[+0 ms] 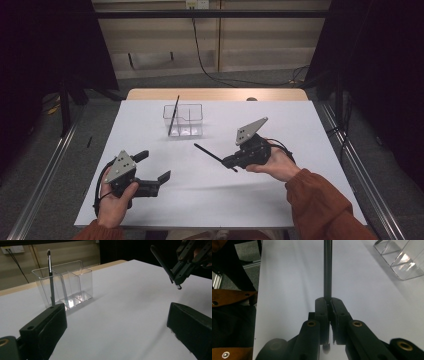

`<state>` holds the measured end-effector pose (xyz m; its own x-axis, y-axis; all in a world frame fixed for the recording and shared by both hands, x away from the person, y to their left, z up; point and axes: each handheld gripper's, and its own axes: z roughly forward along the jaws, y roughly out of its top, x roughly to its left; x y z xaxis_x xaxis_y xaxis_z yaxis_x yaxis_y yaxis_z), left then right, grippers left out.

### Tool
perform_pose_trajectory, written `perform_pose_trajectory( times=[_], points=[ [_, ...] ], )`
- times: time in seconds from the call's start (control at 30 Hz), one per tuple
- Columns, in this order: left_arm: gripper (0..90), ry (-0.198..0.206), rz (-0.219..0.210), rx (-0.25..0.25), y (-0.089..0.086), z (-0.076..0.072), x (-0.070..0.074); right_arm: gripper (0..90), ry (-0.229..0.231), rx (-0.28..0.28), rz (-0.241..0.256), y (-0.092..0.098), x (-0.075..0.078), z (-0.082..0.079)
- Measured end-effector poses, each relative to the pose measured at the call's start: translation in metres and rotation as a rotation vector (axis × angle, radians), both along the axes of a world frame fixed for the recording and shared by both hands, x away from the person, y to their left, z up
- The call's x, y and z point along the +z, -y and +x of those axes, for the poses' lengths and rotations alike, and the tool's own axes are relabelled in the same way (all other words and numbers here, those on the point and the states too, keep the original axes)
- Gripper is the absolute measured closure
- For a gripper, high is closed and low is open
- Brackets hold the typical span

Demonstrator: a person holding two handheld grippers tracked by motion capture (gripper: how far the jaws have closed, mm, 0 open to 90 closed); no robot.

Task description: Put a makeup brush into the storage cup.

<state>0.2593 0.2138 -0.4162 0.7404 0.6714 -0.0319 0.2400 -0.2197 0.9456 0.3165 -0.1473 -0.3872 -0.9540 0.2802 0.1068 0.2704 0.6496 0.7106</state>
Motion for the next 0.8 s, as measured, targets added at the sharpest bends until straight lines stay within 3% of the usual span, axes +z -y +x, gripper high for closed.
perform_pose_trajectory(
  times=[0.3,0.43,0.8],
  points=[
    [2.8,0.001,0.02,-0.043,0.004,0.004,0.003,84.4,-0.029,0.04,-0.068,-0.005,-0.004,0.002],
    [2.8,0.012,0.051,-0.076,0.008,0.006,0.008,84.4,-0.033,0.045,-0.1,-0.005,-0.007,0.002],
    [2.8,-0.017,0.08,-0.147,0.023,0.013,0.01,84.4,-0.065,0.09,-0.214,-0.008,-0.01,0.004]
  ],
)
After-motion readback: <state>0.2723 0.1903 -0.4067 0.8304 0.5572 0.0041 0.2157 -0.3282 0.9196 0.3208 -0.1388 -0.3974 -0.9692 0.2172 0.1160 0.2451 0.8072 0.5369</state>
